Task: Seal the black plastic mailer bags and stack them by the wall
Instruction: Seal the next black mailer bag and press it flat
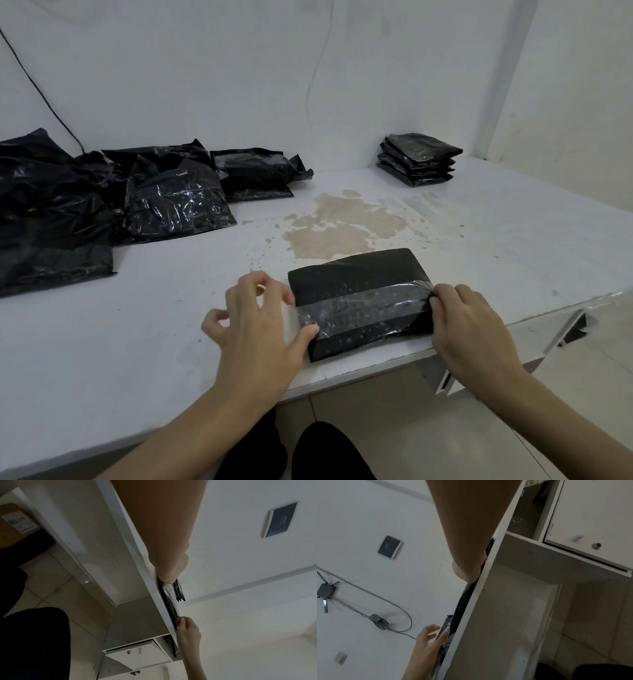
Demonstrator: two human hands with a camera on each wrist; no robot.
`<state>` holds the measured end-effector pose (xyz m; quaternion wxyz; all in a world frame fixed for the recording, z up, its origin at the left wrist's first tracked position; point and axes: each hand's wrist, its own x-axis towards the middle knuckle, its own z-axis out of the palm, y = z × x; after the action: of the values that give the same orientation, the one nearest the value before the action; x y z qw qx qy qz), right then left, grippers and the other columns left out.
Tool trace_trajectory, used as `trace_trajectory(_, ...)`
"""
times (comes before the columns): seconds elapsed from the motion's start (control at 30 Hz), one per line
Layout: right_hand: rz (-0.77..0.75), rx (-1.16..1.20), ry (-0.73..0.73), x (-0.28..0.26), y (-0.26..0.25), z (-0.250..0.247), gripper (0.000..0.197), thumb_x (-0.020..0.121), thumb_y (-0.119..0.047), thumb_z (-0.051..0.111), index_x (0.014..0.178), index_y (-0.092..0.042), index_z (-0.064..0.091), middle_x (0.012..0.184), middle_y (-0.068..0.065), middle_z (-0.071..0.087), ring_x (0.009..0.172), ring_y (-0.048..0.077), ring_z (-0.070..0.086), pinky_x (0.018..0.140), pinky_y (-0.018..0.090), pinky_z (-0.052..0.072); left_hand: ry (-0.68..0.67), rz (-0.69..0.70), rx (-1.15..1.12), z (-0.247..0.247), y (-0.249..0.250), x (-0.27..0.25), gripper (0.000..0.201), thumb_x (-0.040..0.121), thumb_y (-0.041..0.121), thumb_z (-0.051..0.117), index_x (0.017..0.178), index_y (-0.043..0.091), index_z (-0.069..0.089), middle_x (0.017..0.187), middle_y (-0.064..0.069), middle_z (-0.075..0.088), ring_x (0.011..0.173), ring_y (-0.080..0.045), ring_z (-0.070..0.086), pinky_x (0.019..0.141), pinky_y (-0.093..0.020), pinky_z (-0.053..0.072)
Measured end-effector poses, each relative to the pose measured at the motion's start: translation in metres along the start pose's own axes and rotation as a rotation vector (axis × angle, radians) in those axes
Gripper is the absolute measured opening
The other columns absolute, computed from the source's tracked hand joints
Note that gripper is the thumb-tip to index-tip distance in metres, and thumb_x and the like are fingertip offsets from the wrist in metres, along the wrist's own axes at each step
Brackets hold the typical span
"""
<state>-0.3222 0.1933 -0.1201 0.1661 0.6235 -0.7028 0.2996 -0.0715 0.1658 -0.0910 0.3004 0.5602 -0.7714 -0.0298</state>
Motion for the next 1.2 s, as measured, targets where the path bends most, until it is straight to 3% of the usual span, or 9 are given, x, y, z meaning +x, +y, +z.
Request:
trace_trajectory(0.13,-0.022,0.039,0.055,-0.007,-0.013,-0.004,0.012,0.086,-0.003,0.055,0.074,-0.005,0.054,0.062,0.005,0.047,0.053,0.023,0.039,0.047,0.033,0.036,-0.042,0.145,0.207,-0.002,0.001,0.014,0.032,0.065,0.025,0.085,0.089,0.036,0.066,0.094,0.019,0.062,0.096,-0.010,0.040,0.072,-0.031,0.009)
trace_trajectory(0.27,0.152,0.141,-0.148,-0.001,-0.035,-0.026,0.025,0.089,-0.025,0.053,0.067,-0.016,0.043,0.064,-0.003,0.045,0.057,0.012,0.041,0.049,0.024,0.028,-0.162,0.019,0.261,-0.007,0.006,0.037,0.024,0.096,0.026,0.042,0.101,0.032,0.064,0.089,0.019,0.059,0.110,-0.005,0.040,0.075,-0.033,0.005)
trace_trajectory(0.37,0.307,-0.030,-0.298,0.019,-0.054,-0.033,0.050,0.090,-0.064,0.029,0.069,-0.020,0.039,0.075,-0.001,0.050,0.062,0.015,0.045,0.056,0.028,0.032,-0.251,-0.104,0.357,-0.003,0.031,0.048,0.053,0.096,0.054,0.024,0.073,0.016,0.055,0.079,0.006,0.057,0.106,-0.018,0.045,0.098,-0.045,0.011)
trace_trajectory(0.5,0.410,-0.224,-0.420,0.034,-0.069,-0.023,0.084,0.069,-0.090,0.023,0.095,-0.014,0.050,0.086,0.001,0.046,0.075,0.022,0.046,0.068,0.032,0.040,-0.352,-0.184,0.562,0.015,0.048,0.046,0.082,0.083,0.078,0.011,0.106,0.009,0.049,0.104,-0.006,0.055,0.111,-0.027,0.039,0.103,-0.046,0.013)
trace_trajectory(0.63,0.455,-0.075,-0.317,0.024,-0.064,-0.016,0.076,0.070,-0.086,0.039,0.100,-0.016,0.046,0.097,0.000,0.050,0.089,0.023,0.053,0.061,0.029,0.037,-0.336,-0.160,0.556,0.021,0.044,0.041,0.074,0.089,0.072,0.014,0.115,0.009,0.044,0.115,-0.008,0.054,0.114,-0.027,0.039,0.104,-0.044,0.016)
trace_trajectory(0.97,0.398,0.178,0.027,0.004,-0.051,0.002,0.036,0.091,-0.035,0.058,0.070,-0.015,0.036,0.068,-0.003,0.035,0.066,0.024,0.039,0.047,0.024,0.017,-0.347,-0.101,0.452,0.016,0.031,0.037,0.028,0.104,0.030,0.019,0.116,0.015,0.039,0.114,-0.001,0.052,0.111,-0.021,0.041,0.101,-0.042,0.019)
trace_trajectory(1.07,0.402,0.212,0.103,0.004,-0.053,0.007,0.035,0.092,-0.016,0.057,0.065,-0.014,0.035,0.063,-0.004,0.034,0.061,0.025,0.038,0.048,0.026,0.017,-0.355,-0.137,0.432,0.013,0.037,0.037,0.017,0.097,0.018,0.034,0.111,0.014,0.042,0.110,-0.002,0.053,0.110,-0.022,0.041,0.103,-0.043,0.018)
trace_trajectory(1.13,0.429,0.216,0.115,0.006,-0.055,0.008,0.032,0.094,-0.015,0.053,0.067,-0.012,0.037,0.065,0.001,0.041,0.062,0.026,0.040,0.052,0.030,0.021,-0.375,-0.183,0.434,0.011,0.048,0.041,0.021,0.096,0.027,0.035,0.103,0.012,0.047,0.106,-0.005,0.056,0.111,-0.026,0.044,0.108,-0.047,0.014)
trace_trajectory(1.2,0.477,0.225,0.070,0.007,-0.058,0.005,0.031,0.097,-0.029,0.047,0.072,-0.011,0.042,0.073,0.005,0.048,0.068,0.026,0.044,0.058,0.031,0.027,-0.431,-0.220,0.486,0.012,0.059,0.046,0.063,0.097,0.056,0.017,0.102,0.007,0.056,0.104,-0.008,0.057,0.111,-0.031,0.046,0.110,-0.051,0.006)
